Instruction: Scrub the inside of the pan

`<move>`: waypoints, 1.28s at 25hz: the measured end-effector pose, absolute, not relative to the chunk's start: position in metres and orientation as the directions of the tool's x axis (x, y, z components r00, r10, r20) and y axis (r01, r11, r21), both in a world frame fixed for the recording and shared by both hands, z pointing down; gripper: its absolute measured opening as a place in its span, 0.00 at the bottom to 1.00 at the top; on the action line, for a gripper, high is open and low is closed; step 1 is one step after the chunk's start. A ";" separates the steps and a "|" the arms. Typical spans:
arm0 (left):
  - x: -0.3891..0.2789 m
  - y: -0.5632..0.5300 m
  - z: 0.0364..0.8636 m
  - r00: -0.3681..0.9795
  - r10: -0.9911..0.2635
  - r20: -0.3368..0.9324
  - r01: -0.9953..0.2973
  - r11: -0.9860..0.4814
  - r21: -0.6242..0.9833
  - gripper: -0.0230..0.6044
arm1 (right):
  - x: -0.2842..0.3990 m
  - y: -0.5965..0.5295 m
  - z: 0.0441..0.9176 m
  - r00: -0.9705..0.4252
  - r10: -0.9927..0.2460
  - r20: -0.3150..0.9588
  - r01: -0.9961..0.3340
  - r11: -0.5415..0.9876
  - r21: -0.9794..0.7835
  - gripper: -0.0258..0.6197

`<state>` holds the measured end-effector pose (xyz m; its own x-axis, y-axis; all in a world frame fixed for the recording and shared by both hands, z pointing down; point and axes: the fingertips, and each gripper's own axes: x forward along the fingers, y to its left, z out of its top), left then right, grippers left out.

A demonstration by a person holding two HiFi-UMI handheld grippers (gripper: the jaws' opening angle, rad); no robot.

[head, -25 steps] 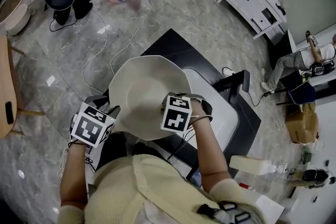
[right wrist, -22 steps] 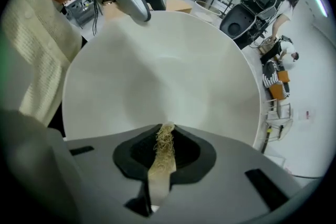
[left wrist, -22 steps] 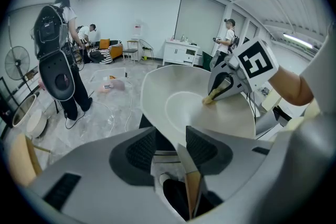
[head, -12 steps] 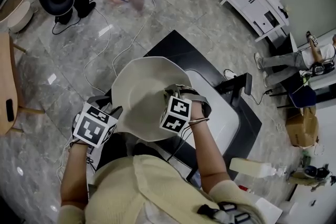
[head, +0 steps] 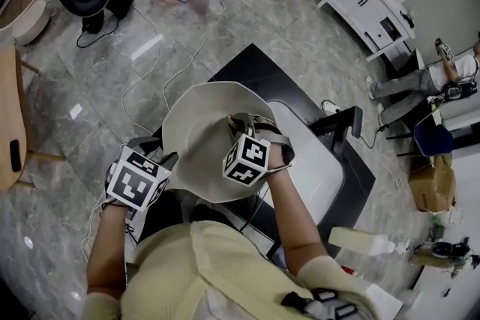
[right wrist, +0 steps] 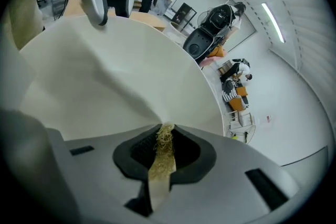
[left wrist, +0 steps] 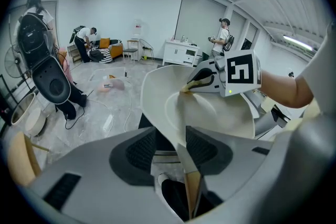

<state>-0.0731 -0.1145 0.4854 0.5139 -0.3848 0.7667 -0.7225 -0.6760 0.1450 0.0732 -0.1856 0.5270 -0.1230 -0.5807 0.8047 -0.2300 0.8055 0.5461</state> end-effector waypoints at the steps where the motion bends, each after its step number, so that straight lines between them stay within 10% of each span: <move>1: -0.073 -0.114 0.485 0.514 -0.384 0.767 -0.722 -0.676 0.145 0.33 | 0.071 -0.188 0.526 -0.129 -0.591 0.796 -0.235 0.798 0.554 0.13; 32: -0.074 -0.113 0.485 0.504 -0.394 0.769 -0.733 -0.666 0.139 0.33 | 0.015 -0.193 0.441 -0.502 -0.640 0.581 -0.547 0.756 0.360 0.13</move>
